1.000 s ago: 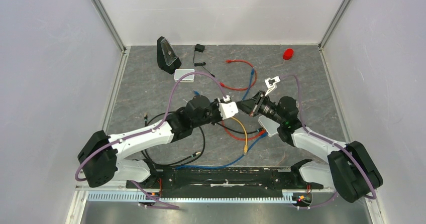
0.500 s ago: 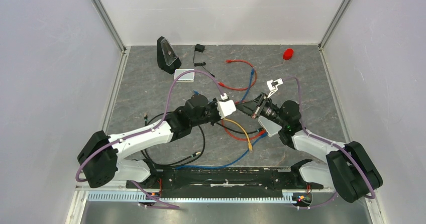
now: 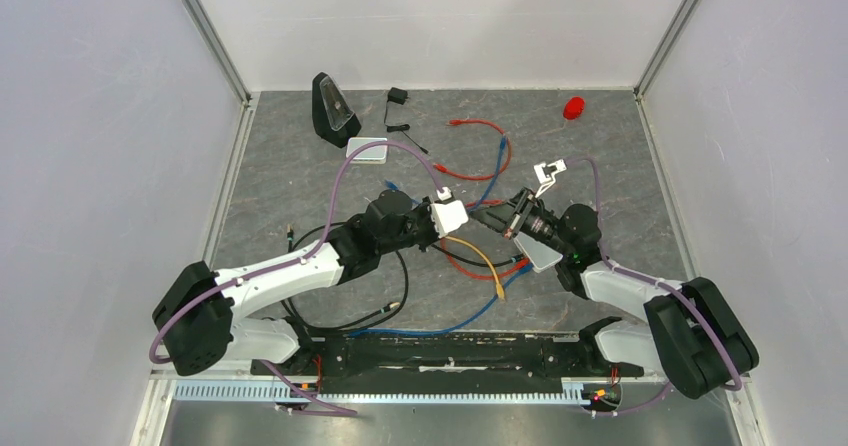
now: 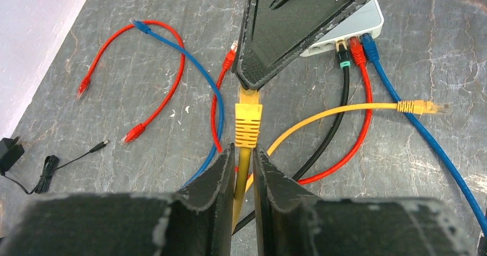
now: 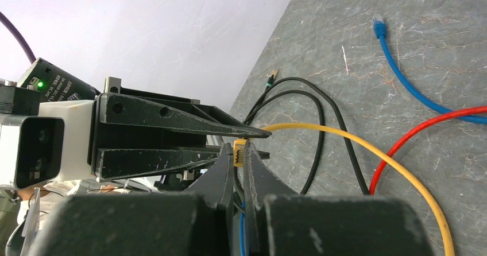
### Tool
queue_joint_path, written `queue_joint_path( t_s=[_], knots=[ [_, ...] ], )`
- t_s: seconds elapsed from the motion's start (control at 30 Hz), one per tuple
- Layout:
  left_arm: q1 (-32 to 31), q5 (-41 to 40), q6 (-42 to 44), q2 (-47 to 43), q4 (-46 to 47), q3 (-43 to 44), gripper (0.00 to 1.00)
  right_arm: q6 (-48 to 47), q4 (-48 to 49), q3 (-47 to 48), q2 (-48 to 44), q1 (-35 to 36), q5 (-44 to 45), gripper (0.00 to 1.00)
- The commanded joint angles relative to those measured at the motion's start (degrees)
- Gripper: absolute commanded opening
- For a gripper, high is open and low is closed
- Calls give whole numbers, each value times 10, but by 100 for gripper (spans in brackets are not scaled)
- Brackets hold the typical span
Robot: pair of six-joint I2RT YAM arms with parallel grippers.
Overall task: Insert the plug into the switch port
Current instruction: Pick up the connector from the center of the board.
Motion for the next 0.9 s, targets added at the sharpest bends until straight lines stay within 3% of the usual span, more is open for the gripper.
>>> queue_joint_path(
  t_s=[0.0,0.77,0.87],
  knots=[
    [2,17,-25,-15,27,0,24,7,39,-9,5,-8,-6,0],
    [2,34,-24,-7,11,17,26,20,59,-8,26,-10,-9,0],
    [2,39,-22,-5,13,17,22,20,60,-8,28,-10,-8,0]
  ],
)
